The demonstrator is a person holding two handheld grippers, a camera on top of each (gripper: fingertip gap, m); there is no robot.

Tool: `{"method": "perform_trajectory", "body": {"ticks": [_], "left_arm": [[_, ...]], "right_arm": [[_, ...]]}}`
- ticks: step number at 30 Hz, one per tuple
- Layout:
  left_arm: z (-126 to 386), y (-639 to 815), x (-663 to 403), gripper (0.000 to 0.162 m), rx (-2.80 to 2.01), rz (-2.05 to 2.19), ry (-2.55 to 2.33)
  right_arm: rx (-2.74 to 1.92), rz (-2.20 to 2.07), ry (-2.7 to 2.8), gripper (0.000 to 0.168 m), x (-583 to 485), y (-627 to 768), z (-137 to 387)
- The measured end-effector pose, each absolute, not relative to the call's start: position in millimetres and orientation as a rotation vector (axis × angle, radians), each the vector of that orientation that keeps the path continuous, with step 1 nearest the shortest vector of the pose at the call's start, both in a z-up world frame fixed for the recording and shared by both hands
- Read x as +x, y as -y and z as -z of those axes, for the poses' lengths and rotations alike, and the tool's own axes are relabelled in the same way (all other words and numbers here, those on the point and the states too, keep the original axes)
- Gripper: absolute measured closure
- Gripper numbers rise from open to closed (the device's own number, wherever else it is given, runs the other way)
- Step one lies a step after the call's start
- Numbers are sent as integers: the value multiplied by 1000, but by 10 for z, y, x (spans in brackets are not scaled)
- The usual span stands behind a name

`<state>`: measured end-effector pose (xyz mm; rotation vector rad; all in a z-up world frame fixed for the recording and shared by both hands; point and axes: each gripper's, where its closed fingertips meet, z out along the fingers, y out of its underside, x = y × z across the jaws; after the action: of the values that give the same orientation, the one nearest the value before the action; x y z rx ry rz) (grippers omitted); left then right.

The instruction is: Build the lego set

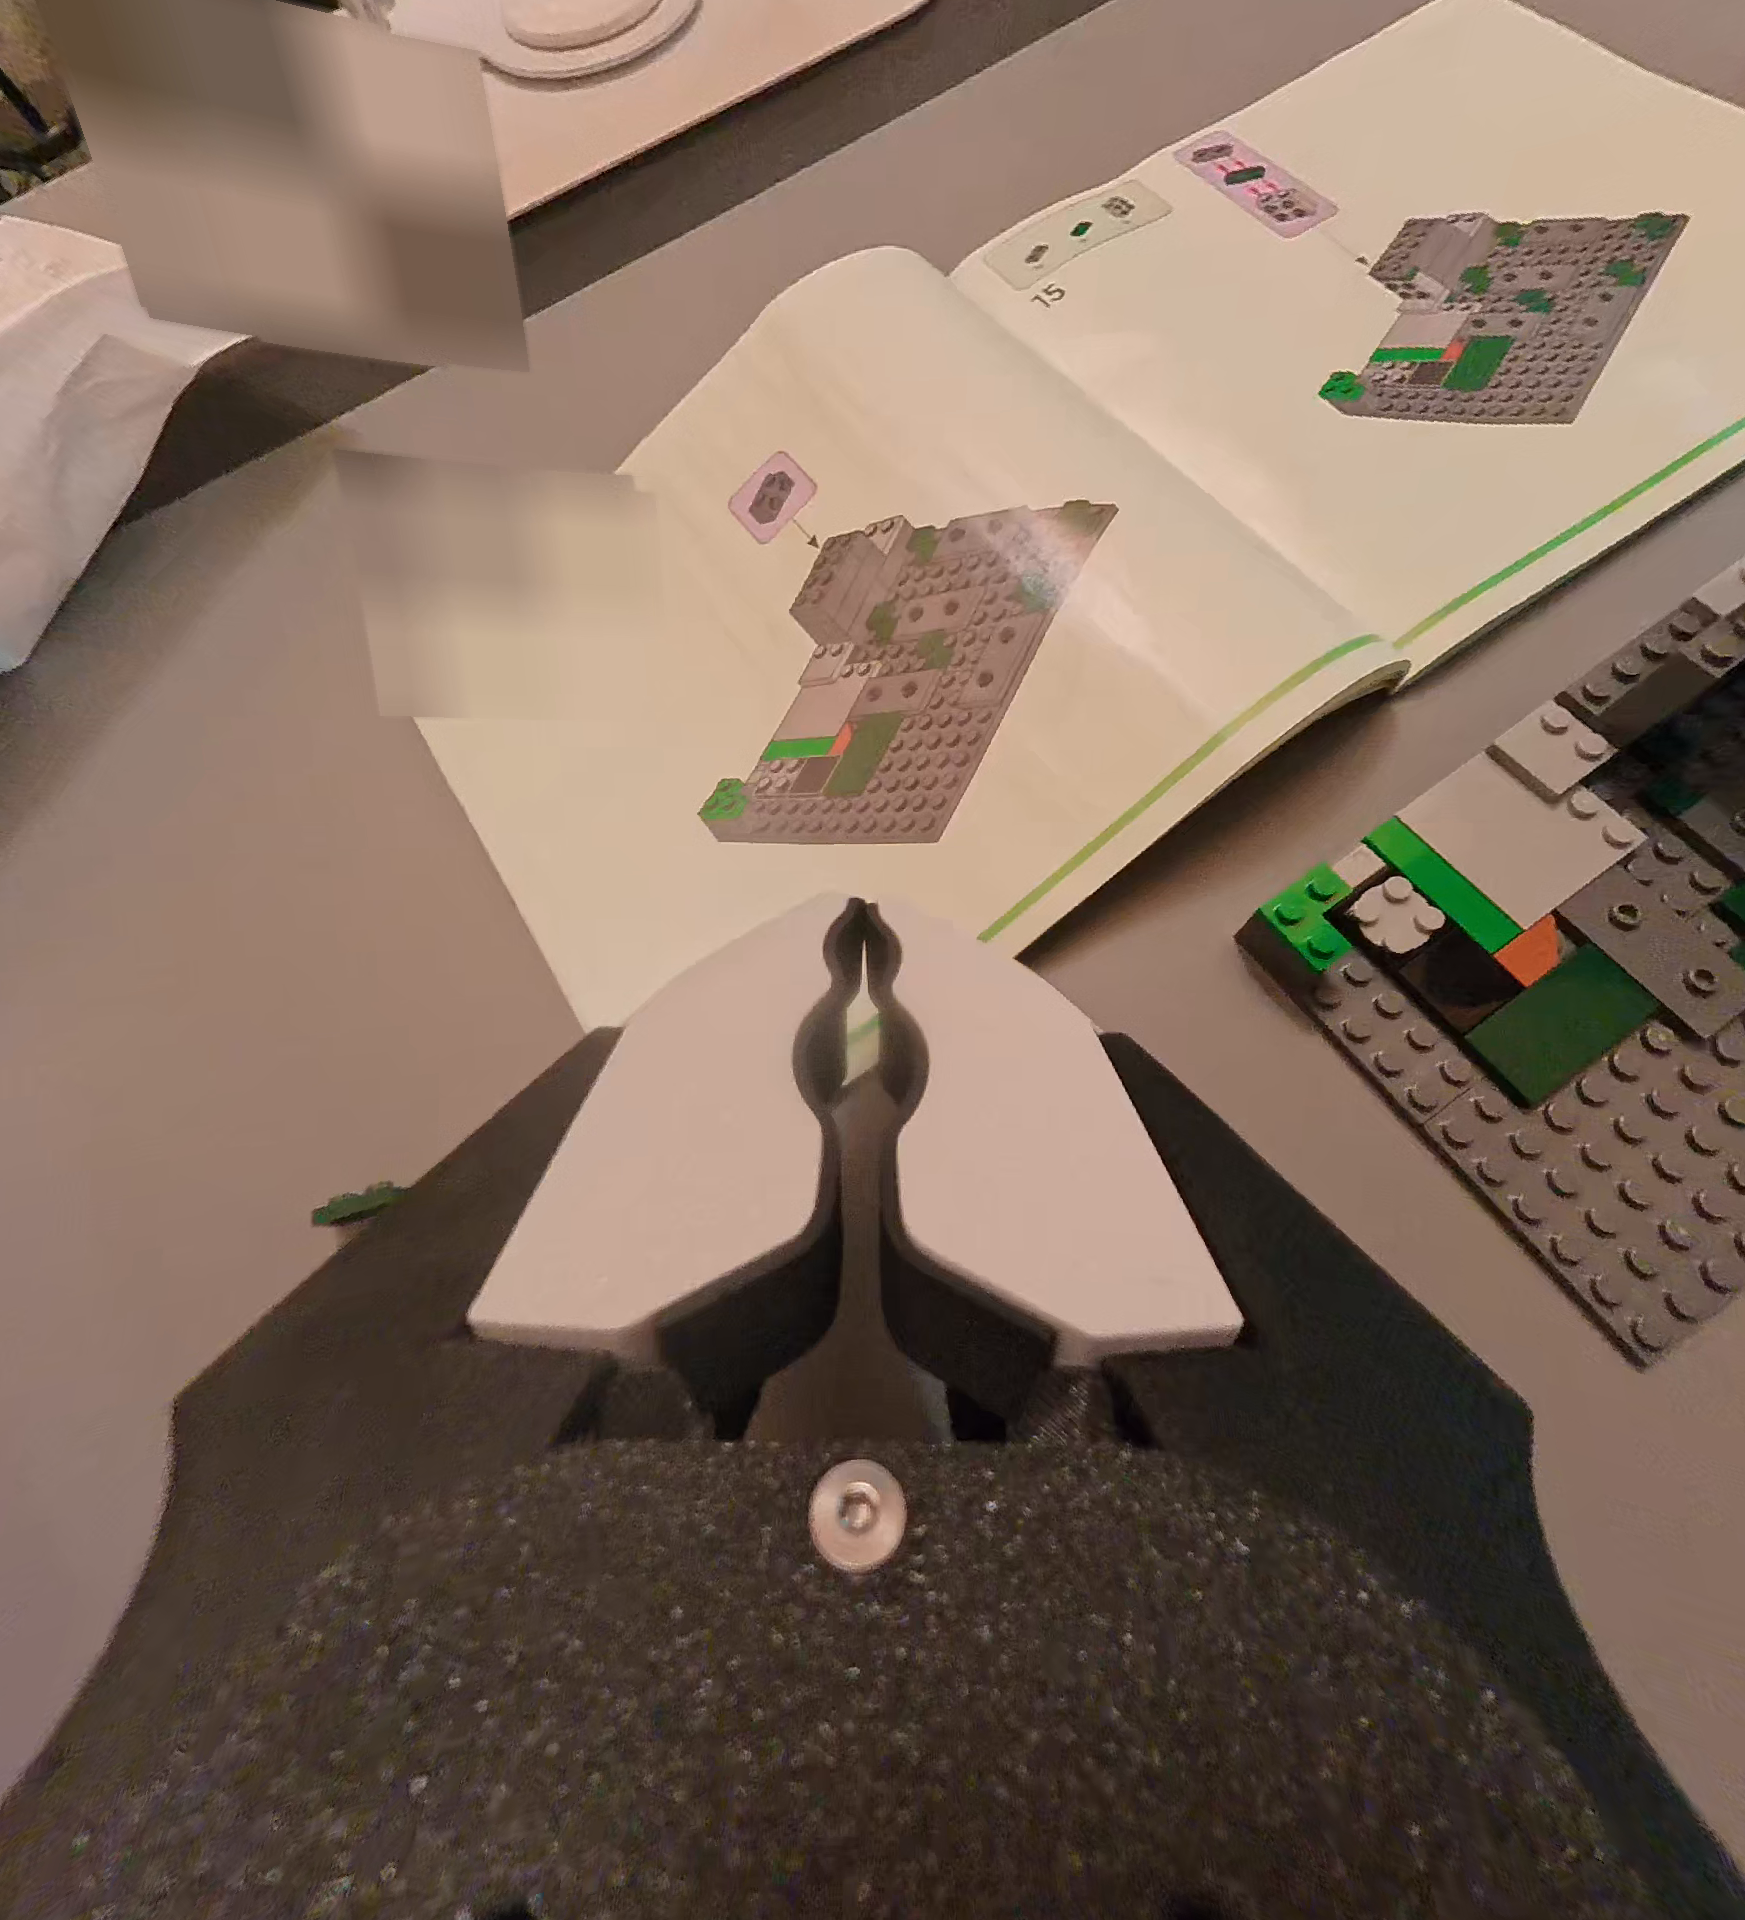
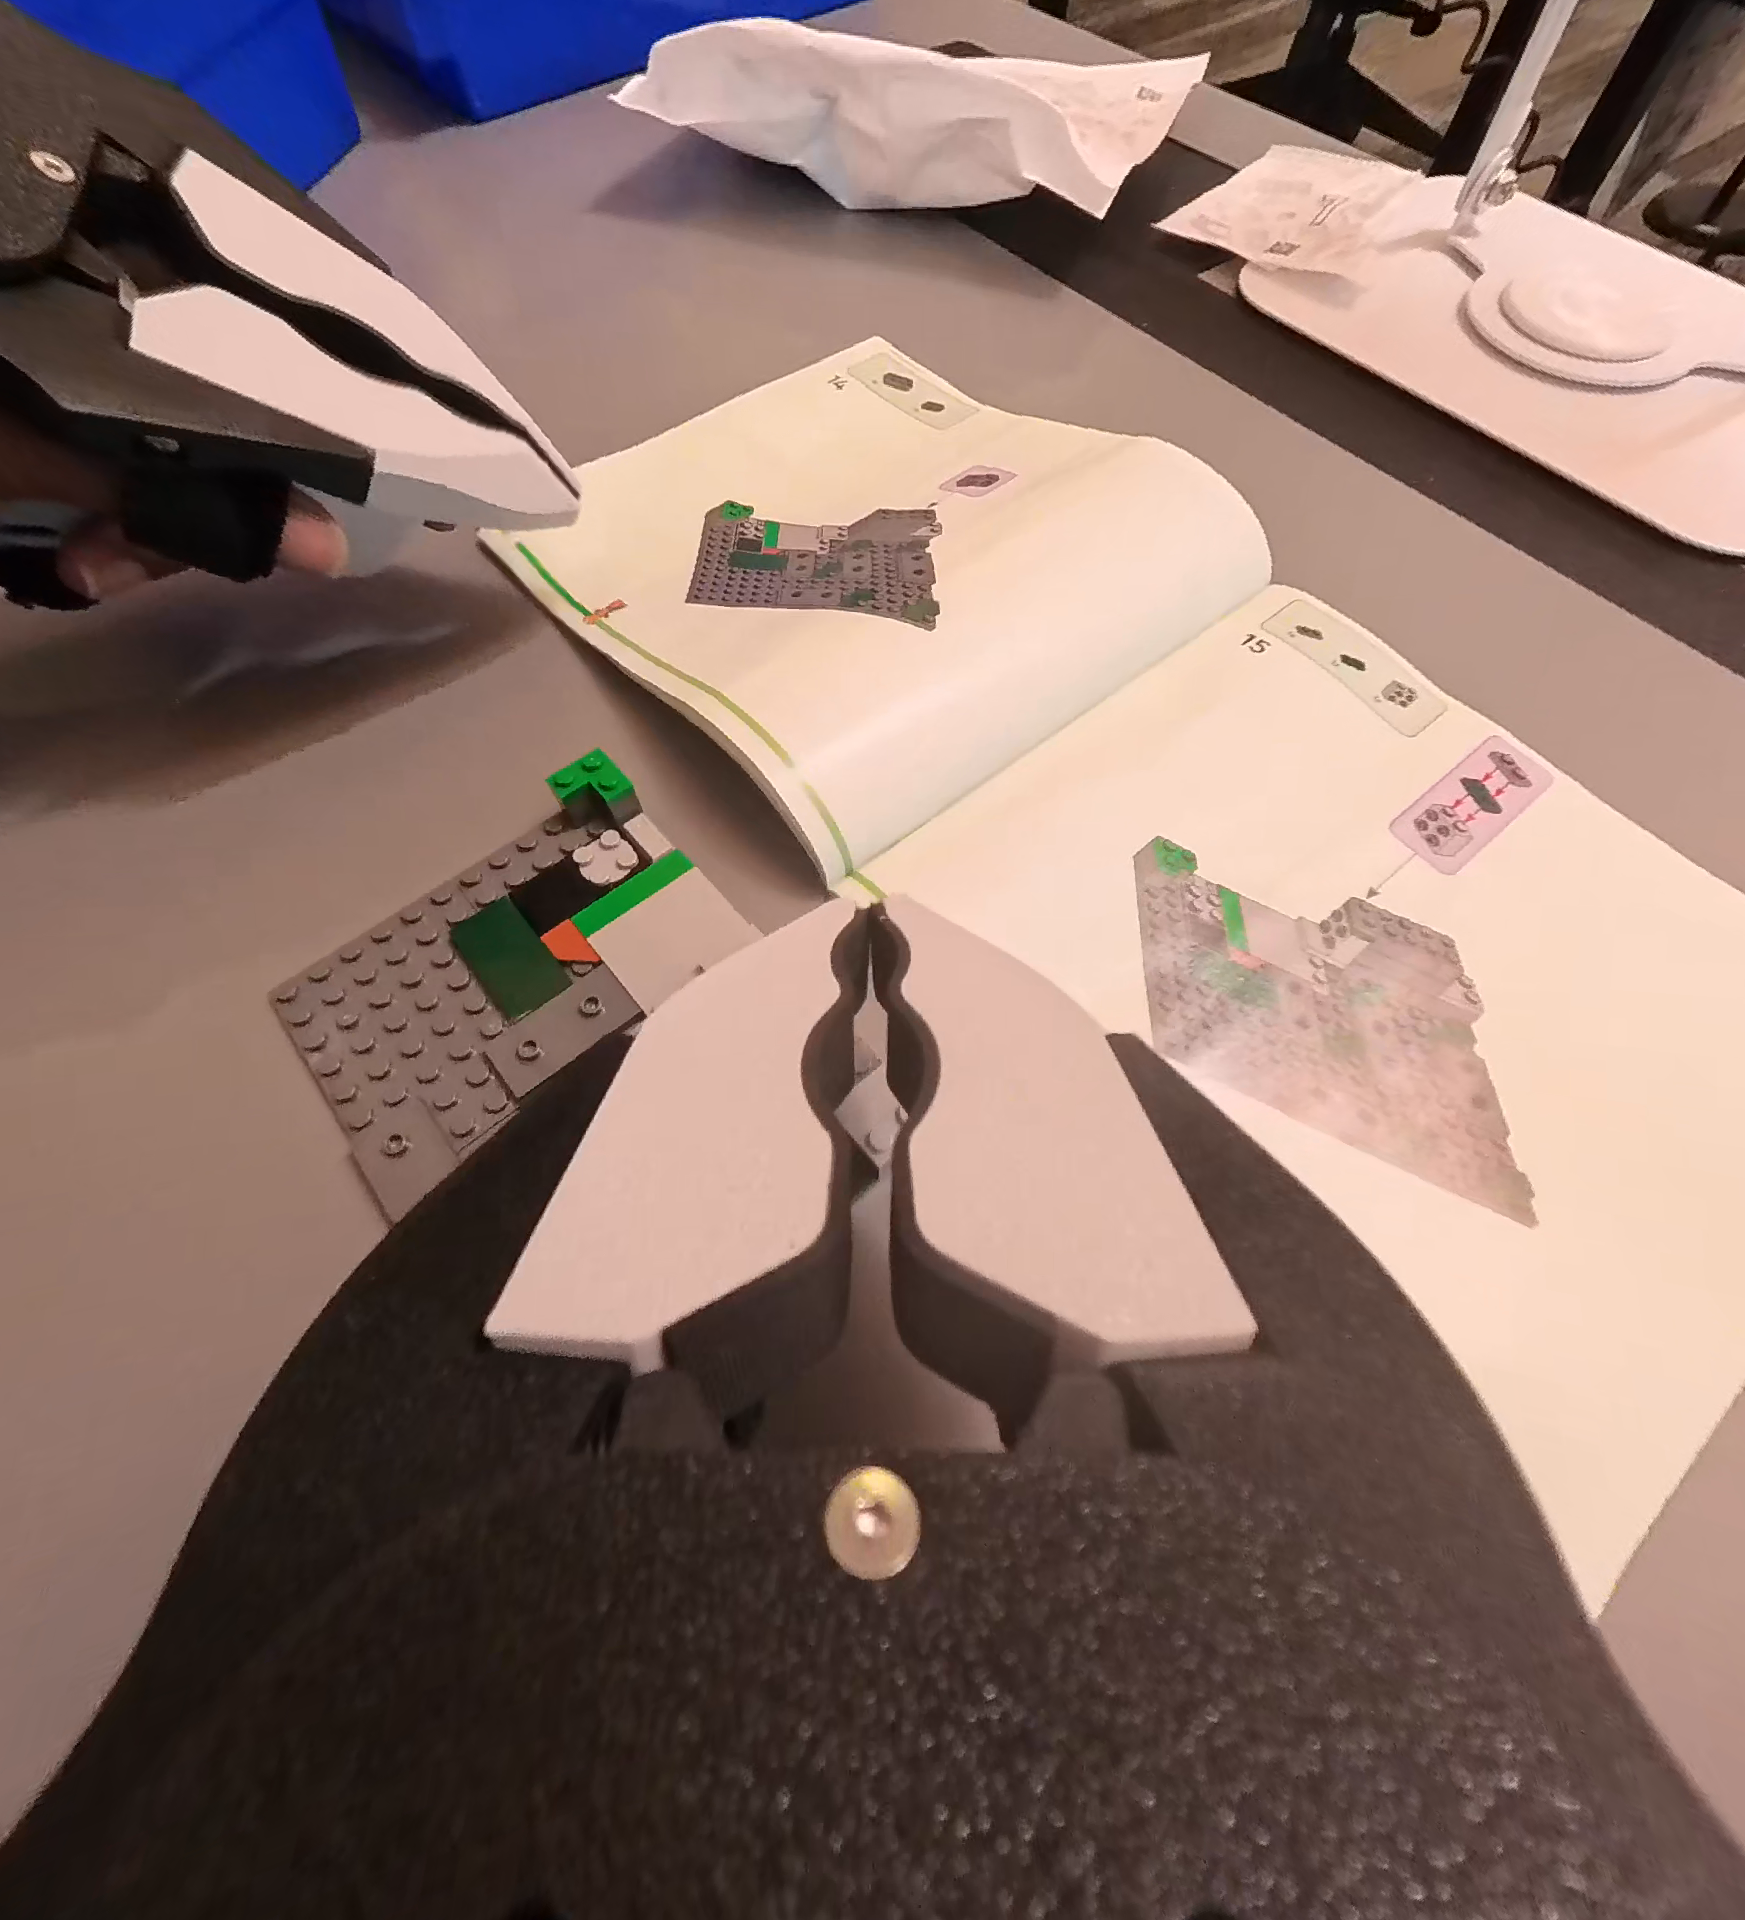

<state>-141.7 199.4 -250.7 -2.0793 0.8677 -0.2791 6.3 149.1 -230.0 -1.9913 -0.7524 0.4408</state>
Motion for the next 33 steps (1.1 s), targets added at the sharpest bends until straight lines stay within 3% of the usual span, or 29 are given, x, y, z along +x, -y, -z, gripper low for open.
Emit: {"method": "perform_trajectory", "body": {"ticks": [15, 25, 33], "left_arm": [[2373, -1878, -1280, 162, -2024, 389, -858], [1864, -1409, -1422, 162, -1872, 509, -729], [1924, -1111, -1681, 156, -1893, 504, -640]], "right_arm": [[-1974, -426, 748, 168, 98, -1492, 2285], [-1886, -468, 728, 167, -42, -1444, 2073], [-1846, -424, 749, 167, -156, -1370, 1946]]}}
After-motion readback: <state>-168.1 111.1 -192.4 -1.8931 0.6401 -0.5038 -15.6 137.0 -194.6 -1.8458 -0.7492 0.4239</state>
